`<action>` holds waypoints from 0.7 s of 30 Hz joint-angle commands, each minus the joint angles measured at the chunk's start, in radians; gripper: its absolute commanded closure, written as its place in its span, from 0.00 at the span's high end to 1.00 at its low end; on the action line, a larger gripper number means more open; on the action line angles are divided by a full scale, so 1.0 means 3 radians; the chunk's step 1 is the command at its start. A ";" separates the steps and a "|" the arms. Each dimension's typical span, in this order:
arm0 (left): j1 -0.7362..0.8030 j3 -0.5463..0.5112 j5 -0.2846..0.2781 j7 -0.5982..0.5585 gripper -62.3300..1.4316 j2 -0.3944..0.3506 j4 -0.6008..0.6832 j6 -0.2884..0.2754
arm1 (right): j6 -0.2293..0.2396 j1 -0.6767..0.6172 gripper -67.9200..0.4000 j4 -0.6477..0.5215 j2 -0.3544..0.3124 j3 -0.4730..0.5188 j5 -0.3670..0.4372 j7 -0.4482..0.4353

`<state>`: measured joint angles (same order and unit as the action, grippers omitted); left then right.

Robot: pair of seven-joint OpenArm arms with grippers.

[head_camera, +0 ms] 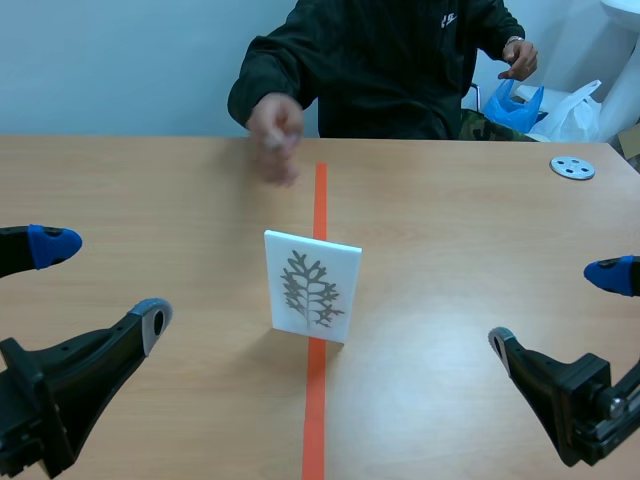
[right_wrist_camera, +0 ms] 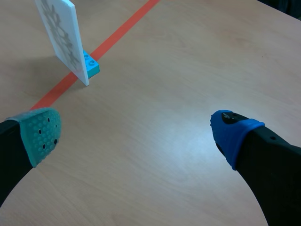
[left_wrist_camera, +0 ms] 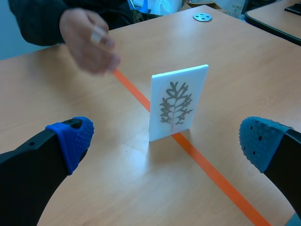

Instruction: Sort the leaf by its shape. The table is split by an orange tape line. A compound leaf with several leaflets goes to the left side, a simple leaf with one blade goes to the right side. Return to the home posture when a red brick is placed on the table.

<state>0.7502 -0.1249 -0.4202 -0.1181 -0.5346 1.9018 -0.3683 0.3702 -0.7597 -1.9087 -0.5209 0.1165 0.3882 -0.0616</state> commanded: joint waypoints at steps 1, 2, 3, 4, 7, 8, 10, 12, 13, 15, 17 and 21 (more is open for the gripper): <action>-0.0018 0.0009 -0.0020 -0.0067 1.00 0.0017 0.0041 -0.0004 | -0.0014 0.0039 1.00 -0.0042 0.0001 0.0013 0.0013 -0.0038; -0.0018 0.0009 -0.0020 -0.0067 1.00 0.0017 0.0041 -0.0004 | -0.0014 0.0039 1.00 -0.0042 0.0001 0.0013 0.0013 -0.0037; -0.0018 0.0009 -0.0020 -0.0067 1.00 0.0017 0.0041 -0.0004 | -0.0014 0.0039 1.00 -0.0042 0.0001 0.0010 0.0013 -0.0024; -0.0018 0.0009 -0.0020 -0.0067 1.00 0.0017 0.0041 -0.0004 | -0.0014 0.0041 1.00 -0.0042 0.0001 0.0009 0.0013 -0.0011; -0.0018 0.0009 -0.0020 -0.0067 1.00 0.0015 0.0041 -0.0004 | -0.0013 0.0042 1.00 -0.0042 0.0001 0.0006 0.0014 -0.0013; -0.0018 0.0009 -0.0020 -0.0067 1.00 0.0015 0.0041 -0.0004 | -0.0011 0.0060 1.00 -0.0042 0.0001 0.0004 0.0014 -0.0010; -0.0018 0.0009 -0.0020 -0.0069 1.00 0.0015 0.0041 -0.0004 | 0.0005 0.0128 1.00 -0.0039 0.0001 0.0004 0.0014 0.0064; -0.0018 0.0009 -0.0020 -0.0070 1.00 0.0015 0.0041 -0.0004 | 0.0078 0.0215 1.00 -0.0023 0.0001 0.0004 0.0014 0.0135; -0.0018 0.0009 -0.0020 -0.0069 1.00 0.0015 0.0041 -0.0005 | 0.0107 0.0261 1.00 -0.0004 0.0001 -0.0004 0.0018 0.0154; -0.0018 0.0009 -0.0020 -0.0070 1.00 0.0014 0.0041 -0.0005 | 0.0170 0.0356 1.00 0.0046 0.0001 -0.0052 0.0023 0.0187; -0.0018 0.0009 -0.0020 -0.0071 1.00 0.0014 0.0041 -0.0005 | 0.0243 0.0462 1.00 0.0122 0.0001 -0.0134 0.0025 0.0189; -0.0018 0.0009 -0.0020 -0.0081 1.00 0.0015 0.0041 -0.0005 | 0.0364 0.0731 1.00 0.0334 0.0001 -0.0376 0.0025 0.0184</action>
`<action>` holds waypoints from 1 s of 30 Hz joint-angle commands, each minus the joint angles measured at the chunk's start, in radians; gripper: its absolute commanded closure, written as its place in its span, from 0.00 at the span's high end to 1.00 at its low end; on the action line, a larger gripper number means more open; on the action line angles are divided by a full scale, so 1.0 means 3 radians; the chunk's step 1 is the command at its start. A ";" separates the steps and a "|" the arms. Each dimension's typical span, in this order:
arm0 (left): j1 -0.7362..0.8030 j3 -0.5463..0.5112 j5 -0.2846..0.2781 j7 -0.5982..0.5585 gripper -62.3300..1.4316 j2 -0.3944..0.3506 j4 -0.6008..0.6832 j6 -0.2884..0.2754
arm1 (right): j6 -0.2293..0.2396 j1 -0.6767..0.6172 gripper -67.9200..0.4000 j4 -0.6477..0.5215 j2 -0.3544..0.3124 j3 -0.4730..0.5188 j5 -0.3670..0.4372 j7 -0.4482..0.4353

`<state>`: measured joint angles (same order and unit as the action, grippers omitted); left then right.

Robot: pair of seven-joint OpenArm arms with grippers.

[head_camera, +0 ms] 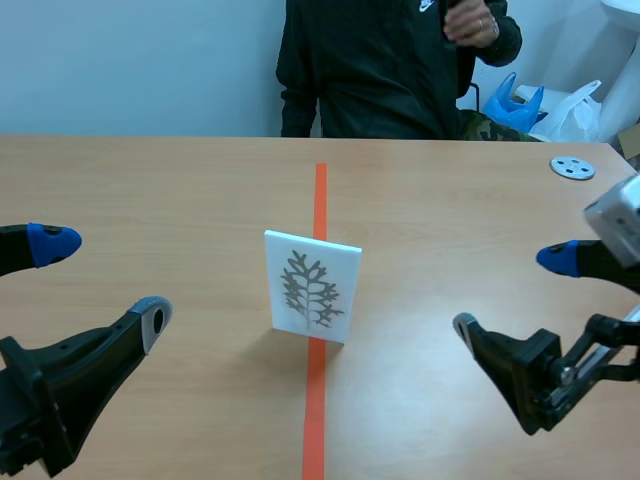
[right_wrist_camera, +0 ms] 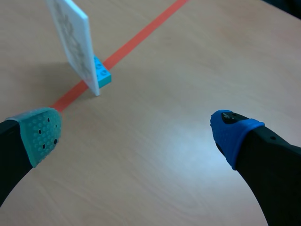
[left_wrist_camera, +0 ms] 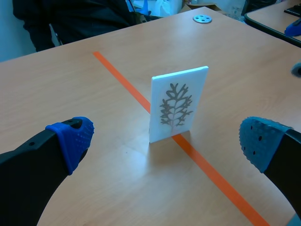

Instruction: Sort the leaf by its shape. The table is split by an orange tape line. A compound leaf with several leaflets goes to the left side, a simple leaf with one blade goes to the right side. Return to the home posture when a red brick is placed on the table.

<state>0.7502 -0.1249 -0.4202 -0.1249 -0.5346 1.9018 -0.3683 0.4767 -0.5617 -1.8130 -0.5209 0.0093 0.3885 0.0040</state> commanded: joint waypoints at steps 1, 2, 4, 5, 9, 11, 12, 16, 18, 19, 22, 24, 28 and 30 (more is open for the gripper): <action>-0.0018 0.0009 -0.0020 -0.0058 1.00 0.0015 0.0041 -0.0005 | 0.0025 0.0151 1.00 0.0083 0.0001 -0.0090 0.0023 -0.0037; -0.0018 0.0009 -0.0020 -0.0058 1.00 0.0015 0.0041 -0.0005 | 0.0038 0.0229 1.00 0.0149 0.0001 -0.0161 0.0023 -0.0048; -0.0018 0.0009 -0.0020 -0.0057 1.00 0.0015 0.0041 -0.0005 | 0.0056 0.0395 1.00 0.0286 0.0003 -0.0314 0.0023 -0.0092; -0.0018 0.0009 -0.0020 -0.0057 1.00 0.0015 0.0041 -0.0005 | 0.0080 0.0477 1.00 0.0355 0.0004 -0.0390 0.0023 -0.0116; -0.0018 0.0009 -0.0020 -0.0057 1.00 0.0015 0.0041 -0.0005 | 0.0139 0.0777 1.00 0.0631 0.0135 -0.0631 0.0000 -0.0161; -0.0018 0.0009 -0.0020 -0.0057 1.00 0.0015 0.0041 -0.0005 | 0.0145 0.0938 1.00 0.0792 0.0249 -0.0740 -0.0028 -0.0163; -0.0018 0.0009 -0.0020 -0.0057 1.00 0.0015 0.0041 -0.0005 | 0.0161 0.1010 1.00 0.0871 0.0299 -0.0790 -0.0043 -0.0175; -0.0018 0.0009 -0.0020 -0.0057 1.00 0.0015 0.0041 -0.0004 | 0.0161 0.1283 1.00 0.1193 0.0490 -0.1010 -0.0212 -0.0251; -0.0018 0.0009 -0.0020 -0.0057 1.00 0.0015 0.0041 -0.0004 | 0.0161 0.1399 1.00 0.1350 0.0566 -0.1113 -0.0303 -0.0354; -0.0018 0.0009 -0.0020 -0.0058 1.00 0.0015 0.0041 -0.0004 | 0.0160 0.1453 1.00 0.1419 0.0603 -0.1157 -0.0351 -0.0409; -0.0018 0.0009 -0.0020 -0.0057 1.00 0.0015 0.0041 -0.0004 | 0.0158 0.1605 1.00 0.1605 0.0717 -0.1263 -0.0518 -0.0539; -0.0018 0.0009 -0.0020 -0.0057 1.00 0.0015 0.0041 -0.0004 | 0.0149 0.1698 1.00 0.1717 0.0796 -0.1324 -0.0627 -0.0593; -0.0018 0.0009 -0.0020 -0.0057 1.00 0.0015 0.0041 -0.0004 | 0.0120 0.1853 1.00 0.1923 0.0916 -0.1433 -0.0788 -0.0727; -0.0018 0.0009 -0.0020 -0.0057 1.00 0.0015 0.0041 -0.0004 | 0.0118 0.1916 1.00 0.1993 0.0963 -0.1471 -0.0863 -0.0781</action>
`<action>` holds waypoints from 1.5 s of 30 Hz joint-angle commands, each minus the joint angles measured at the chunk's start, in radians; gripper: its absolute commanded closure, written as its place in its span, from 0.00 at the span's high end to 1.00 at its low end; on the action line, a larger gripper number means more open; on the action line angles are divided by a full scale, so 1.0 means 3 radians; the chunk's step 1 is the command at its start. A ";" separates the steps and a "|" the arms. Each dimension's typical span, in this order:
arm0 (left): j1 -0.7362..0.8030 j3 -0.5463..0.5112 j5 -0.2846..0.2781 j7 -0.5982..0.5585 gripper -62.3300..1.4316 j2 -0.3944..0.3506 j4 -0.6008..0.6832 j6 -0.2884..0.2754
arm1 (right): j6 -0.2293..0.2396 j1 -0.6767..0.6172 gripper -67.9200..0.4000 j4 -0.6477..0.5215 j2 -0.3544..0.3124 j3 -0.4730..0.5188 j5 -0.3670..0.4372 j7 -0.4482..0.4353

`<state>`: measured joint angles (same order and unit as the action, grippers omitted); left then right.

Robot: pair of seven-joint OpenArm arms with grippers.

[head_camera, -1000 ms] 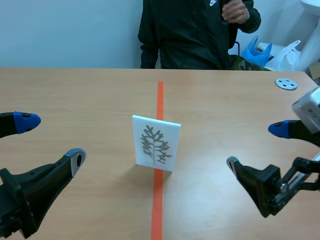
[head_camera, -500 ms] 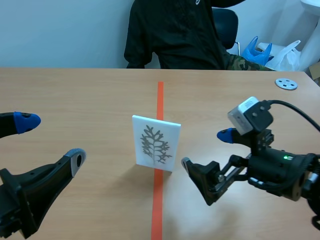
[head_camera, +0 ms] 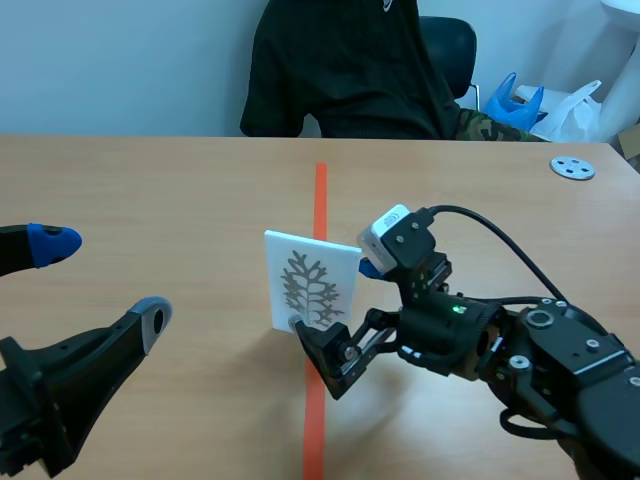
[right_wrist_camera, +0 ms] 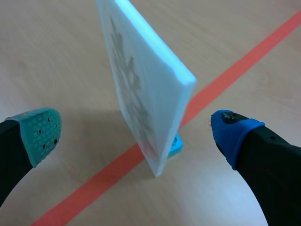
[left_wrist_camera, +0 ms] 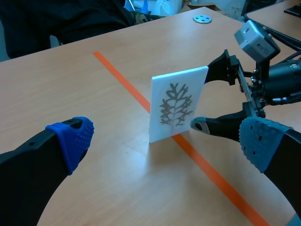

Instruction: Sort the leaf by its shape. The table is split by an orange tape line. A compound leaf with several leaflets goes to the left side, a simple leaf with one blade goes to the right side. Return to the home posture when a red brick is placed on the table.

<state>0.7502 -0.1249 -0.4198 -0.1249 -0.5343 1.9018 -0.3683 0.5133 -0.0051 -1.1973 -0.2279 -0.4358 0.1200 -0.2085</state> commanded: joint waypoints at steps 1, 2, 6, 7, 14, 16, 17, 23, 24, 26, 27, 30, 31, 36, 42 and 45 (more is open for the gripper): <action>-0.0018 0.0009 -0.0022 -0.0057 1.00 0.0014 0.0041 -0.0004 | -0.0015 0.0084 1.00 -0.0034 0.0008 -0.0004 -0.0008 -0.0078; -0.0018 0.0009 -0.0022 -0.0057 1.00 0.0014 0.0041 -0.0004 | -0.0031 0.0103 1.00 -0.0018 0.0023 -0.0017 -0.0038 -0.0079; -0.0018 0.0009 -0.0022 -0.0057 1.00 0.0014 0.0041 -0.0004 | -0.0090 0.0120 1.00 -0.0006 0.0033 -0.0060 -0.0090 -0.0080; -0.0018 0.0009 -0.0022 -0.0057 1.00 0.0014 0.0041 -0.0004 | -0.0090 0.0120 0.97 -0.0006 0.0033 -0.0060 -0.0113 -0.0080; -0.0018 0.0009 -0.0022 -0.0057 1.00 0.0014 0.0041 -0.0004 | -0.0089 0.0120 0.62 -0.0006 0.0033 -0.0060 -0.0179 -0.0156; -0.0018 0.0009 -0.0022 -0.0057 1.00 0.0014 0.0041 -0.0004 | -0.0089 0.0120 0.49 -0.0006 0.0033 -0.0060 -0.0179 -0.0173; -0.0018 0.0009 -0.0022 -0.0057 1.00 0.0014 0.0041 -0.0004 | -0.0089 0.0120 0.44 -0.0006 0.0033 -0.0060 -0.0179 -0.0175; -0.0018 0.0009 -0.0022 -0.0057 1.00 0.0014 0.0041 -0.0004 | -0.0088 0.0120 0.27 -0.0006 0.0032 -0.0060 -0.0179 -0.0173; -0.0018 0.0009 -0.0022 -0.0057 1.00 0.0014 0.0041 -0.0004 | -0.0088 0.0120 0.23 -0.0006 0.0032 -0.0060 -0.0179 -0.0173; -0.0018 0.0009 -0.0022 -0.0057 1.00 0.0014 0.0041 -0.0004 | -0.0088 0.0120 0.16 -0.0006 0.0032 -0.0060 -0.0179 -0.0173; -0.0018 0.0009 -0.0022 -0.0057 1.00 0.0014 0.0041 -0.0004 | -0.0088 0.0120 0.13 -0.0006 0.0032 -0.0060 -0.0179 -0.0173; -0.0018 0.0009 -0.0022 -0.0057 1.00 0.0014 0.0041 -0.0004 | -0.0088 0.0120 0.05 -0.0006 0.0031 -0.0058 -0.0179 -0.0175; -0.0018 0.0009 -0.0022 -0.0057 1.00 0.0014 0.0041 -0.0004 | -0.0088 0.0120 0.02 -0.0008 0.0031 -0.0056 -0.0179 -0.0175; -0.0018 0.0009 -0.0022 -0.0057 1.00 0.0014 0.0041 -0.0004 | -0.0071 0.0118 0.03 -0.0074 0.0018 -0.0056 -0.0178 -0.0181; -0.0018 0.0009 -0.0022 -0.0057 1.00 0.0014 0.0041 -0.0004 | 0.0120 0.0090 0.03 -0.0366 -0.0056 0.0103 -0.0175 -0.0177; -0.0018 0.0009 -0.0022 -0.0057 1.00 0.0014 0.0041 -0.0004 | 0.0183 0.0031 0.03 -0.0535 -0.0103 0.0275 -0.0173 -0.0167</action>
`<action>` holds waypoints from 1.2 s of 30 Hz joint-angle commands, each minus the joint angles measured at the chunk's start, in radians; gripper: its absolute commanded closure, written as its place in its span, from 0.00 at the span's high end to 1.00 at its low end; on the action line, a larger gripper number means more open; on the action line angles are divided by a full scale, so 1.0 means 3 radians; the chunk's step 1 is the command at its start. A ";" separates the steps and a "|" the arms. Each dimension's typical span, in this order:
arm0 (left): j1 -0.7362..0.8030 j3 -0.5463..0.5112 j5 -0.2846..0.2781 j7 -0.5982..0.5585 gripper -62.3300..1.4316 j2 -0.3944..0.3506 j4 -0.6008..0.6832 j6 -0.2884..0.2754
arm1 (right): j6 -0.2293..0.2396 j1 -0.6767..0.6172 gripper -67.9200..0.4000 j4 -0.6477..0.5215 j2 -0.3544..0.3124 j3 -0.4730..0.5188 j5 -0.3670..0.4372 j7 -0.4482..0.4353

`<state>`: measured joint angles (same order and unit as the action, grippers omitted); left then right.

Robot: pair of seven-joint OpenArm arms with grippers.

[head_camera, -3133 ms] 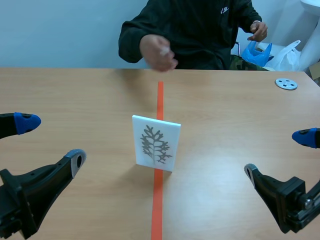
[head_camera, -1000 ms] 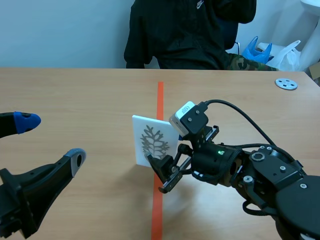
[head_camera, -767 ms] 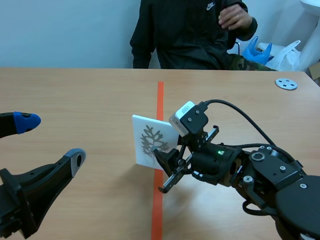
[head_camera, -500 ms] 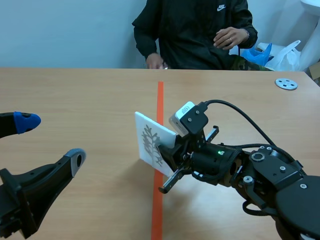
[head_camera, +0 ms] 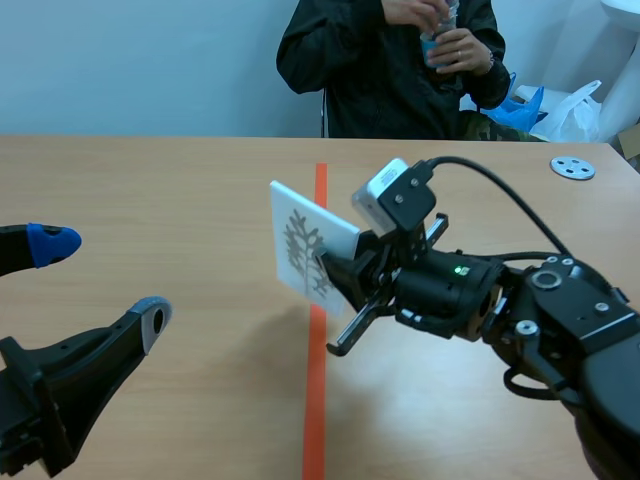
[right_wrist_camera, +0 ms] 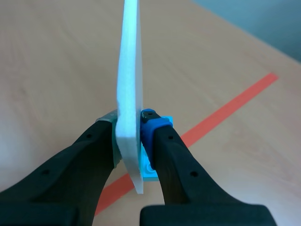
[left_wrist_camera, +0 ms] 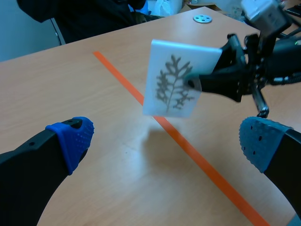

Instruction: Sort the leaf by its shape. The table is split by an orange tape line. A compound leaf with several leaflets goes to the left side, a simple leaf with one blade goes to the right side. Return to the home posture when a red brick is placed on the table.

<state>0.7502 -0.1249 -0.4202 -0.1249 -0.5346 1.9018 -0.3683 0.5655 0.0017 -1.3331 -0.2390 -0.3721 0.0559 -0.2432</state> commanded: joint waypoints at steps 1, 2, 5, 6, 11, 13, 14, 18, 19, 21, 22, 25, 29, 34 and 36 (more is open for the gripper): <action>-0.0018 0.0009 -0.0020 -0.0057 1.00 0.0015 0.0041 -0.0004 | 0.0027 -0.0022 0.03 -0.0141 -0.0079 0.0128 0.0041 -0.0045; -0.0018 0.0009 -0.0020 -0.0057 1.00 0.0015 0.0041 -0.0004 | 0.0027 -0.0060 0.02 -0.0195 -0.0089 0.0206 0.0046 -0.0029; -0.0018 0.0009 -0.0020 -0.0055 1.00 0.0015 0.0041 -0.0004 | 0.0038 -0.0164 0.03 -0.0341 -0.0128 0.0455 0.0148 0.0039; -0.0018 0.0009 -0.0020 -0.0057 1.00 0.0015 0.0041 -0.0004 | 0.0038 -0.0197 0.03 -0.0387 -0.0136 0.0542 0.0198 0.0067; -0.0018 0.0009 -0.0020 -0.0053 1.00 0.0015 0.0041 -0.0004 | 0.0039 -0.0362 0.02 -0.0510 -0.0156 0.1041 0.0482 0.0231; -0.0018 0.0009 -0.0020 -0.0053 1.00 0.0015 0.0041 -0.0004 | 0.0038 -0.0411 0.02 -0.0510 -0.0156 0.1255 0.0595 0.0292; -0.0018 0.0009 -0.0020 -0.0053 1.00 0.0015 0.0041 -0.0004 | 0.0037 -0.0432 0.02 -0.0510 -0.0156 0.1358 0.0665 0.0345; -0.0018 0.0009 -0.0020 -0.0055 1.00 0.0015 0.0041 -0.0004 | -0.0017 -0.0460 0.02 -0.0500 -0.0156 0.1712 0.0912 0.0548; -0.0018 0.0009 -0.0020 -0.0055 1.00 0.0015 0.0041 -0.0004 | -0.0067 -0.0459 0.02 -0.0493 -0.0156 0.1779 0.0950 0.0595; -0.0019 0.0009 -0.0020 -0.0055 1.00 0.0015 0.0041 -0.0004 | -0.0205 -0.0456 0.02 -0.0483 -0.0174 0.1874 0.1039 0.0660; -0.0019 0.0009 -0.0020 -0.0055 1.00 0.0015 0.0041 -0.0004 | -0.0286 -0.0456 0.02 -0.0483 -0.0186 0.1902 0.1063 0.0685; -0.0019 0.0009 -0.0020 -0.0056 1.00 0.0015 0.0041 -0.0004 | -0.0451 -0.0437 0.02 -0.0436 -0.0231 0.1938 0.1064 0.0718; -0.0019 0.0009 -0.0020 -0.0056 1.00 0.0015 0.0041 -0.0004 | -0.0479 -0.0304 0.02 -0.0203 -0.0286 0.1935 0.1078 0.0729; -0.0019 0.0009 -0.0020 -0.0055 1.00 0.0015 0.0041 -0.0004 | -0.0516 -0.0023 0.02 0.0247 -0.0314 0.1935 0.1120 0.0713; -0.0019 0.0009 -0.0020 -0.0056 1.00 0.0015 0.0041 -0.0004 | -0.0515 0.0100 0.02 0.0418 -0.0313 0.1935 0.1141 0.0701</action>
<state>0.7502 -0.1249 -0.4202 -0.1249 -0.5346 1.9018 -0.3683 0.4107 -0.0021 -1.1957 -0.3111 0.2081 0.3893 -0.0135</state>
